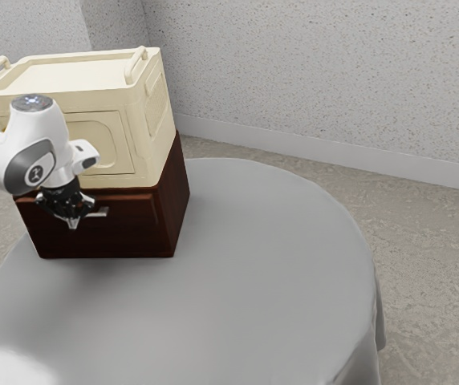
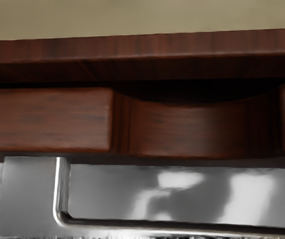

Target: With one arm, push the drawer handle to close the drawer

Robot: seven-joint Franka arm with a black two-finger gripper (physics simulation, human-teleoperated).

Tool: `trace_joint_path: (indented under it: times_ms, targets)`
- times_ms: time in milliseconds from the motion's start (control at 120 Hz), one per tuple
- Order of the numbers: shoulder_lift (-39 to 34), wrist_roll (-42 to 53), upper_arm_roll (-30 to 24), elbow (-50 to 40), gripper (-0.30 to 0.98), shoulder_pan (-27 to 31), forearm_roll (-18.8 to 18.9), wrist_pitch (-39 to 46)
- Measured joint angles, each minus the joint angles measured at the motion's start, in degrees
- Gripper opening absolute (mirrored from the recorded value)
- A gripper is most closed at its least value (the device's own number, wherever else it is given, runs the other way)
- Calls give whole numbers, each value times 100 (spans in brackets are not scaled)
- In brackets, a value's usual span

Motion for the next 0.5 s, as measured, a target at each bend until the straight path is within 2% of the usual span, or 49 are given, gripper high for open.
trace_joint_path:
  times_ms: [133,275,392,500]
  targets:
    - [102,39,5,78,-10,22,22,114]
    - [168,619,73,91,-10,58,129,344]
    - [231,744,-57,70,-17,231,263,428]
    - [38,716,-34,20,-7,132,77,288]
